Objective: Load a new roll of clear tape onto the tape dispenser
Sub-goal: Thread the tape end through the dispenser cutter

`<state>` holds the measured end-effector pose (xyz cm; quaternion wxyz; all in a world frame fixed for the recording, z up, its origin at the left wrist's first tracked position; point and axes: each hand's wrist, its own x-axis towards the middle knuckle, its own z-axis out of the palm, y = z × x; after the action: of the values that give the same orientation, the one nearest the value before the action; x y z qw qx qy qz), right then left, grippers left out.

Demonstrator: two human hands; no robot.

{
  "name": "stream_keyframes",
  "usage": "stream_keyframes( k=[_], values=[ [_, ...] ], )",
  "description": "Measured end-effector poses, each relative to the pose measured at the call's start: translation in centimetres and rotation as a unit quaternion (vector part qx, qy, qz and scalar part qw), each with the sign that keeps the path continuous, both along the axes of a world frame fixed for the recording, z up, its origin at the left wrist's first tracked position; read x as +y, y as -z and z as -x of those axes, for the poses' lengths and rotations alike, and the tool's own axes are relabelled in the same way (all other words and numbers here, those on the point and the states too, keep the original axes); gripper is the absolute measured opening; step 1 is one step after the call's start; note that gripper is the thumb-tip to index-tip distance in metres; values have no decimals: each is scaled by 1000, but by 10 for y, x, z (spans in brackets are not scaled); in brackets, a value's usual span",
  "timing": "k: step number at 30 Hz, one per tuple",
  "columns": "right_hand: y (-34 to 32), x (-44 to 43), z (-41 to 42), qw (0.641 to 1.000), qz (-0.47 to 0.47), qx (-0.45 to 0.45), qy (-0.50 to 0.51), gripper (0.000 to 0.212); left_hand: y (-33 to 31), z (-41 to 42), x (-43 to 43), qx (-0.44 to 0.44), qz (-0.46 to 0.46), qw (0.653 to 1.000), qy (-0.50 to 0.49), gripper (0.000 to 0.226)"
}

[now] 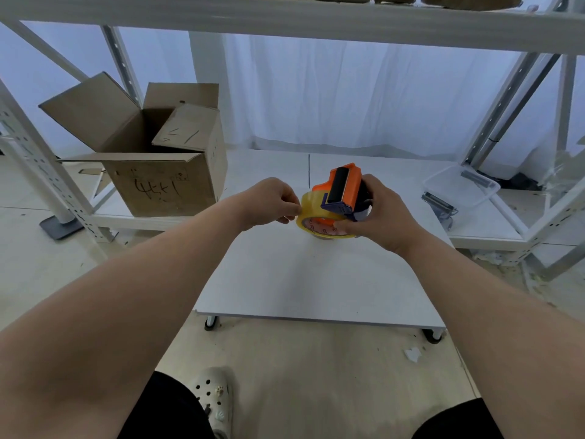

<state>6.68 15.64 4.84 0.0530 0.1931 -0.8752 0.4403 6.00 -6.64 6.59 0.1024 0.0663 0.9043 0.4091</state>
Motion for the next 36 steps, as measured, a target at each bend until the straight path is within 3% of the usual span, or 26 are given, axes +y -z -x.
stream_keyframes(
  k=[7,14,17,24,25,30,36],
  values=[
    [8,0,2,999,20,-32,-4,72,4,-2,11,50,57,997,-29,20],
    [11,1,1,998,43,-38,3,73,0,-4,26,171,175,968,-54,13],
    [9,7,2,998,52,-27,8,74,-2,-3,24,168,130,975,-73,14],
    [9,15,1,999,45,-25,12,71,4,-2,11,60,-89,993,-44,4],
    [8,16,0,999,42,-29,10,70,4,-2,11,73,-82,994,-24,8],
    [10,18,-2,999,23,-47,7,68,5,-5,19,167,125,975,78,16],
    [12,16,0,999,12,-42,10,69,3,-2,13,148,124,979,59,25]
  ],
)
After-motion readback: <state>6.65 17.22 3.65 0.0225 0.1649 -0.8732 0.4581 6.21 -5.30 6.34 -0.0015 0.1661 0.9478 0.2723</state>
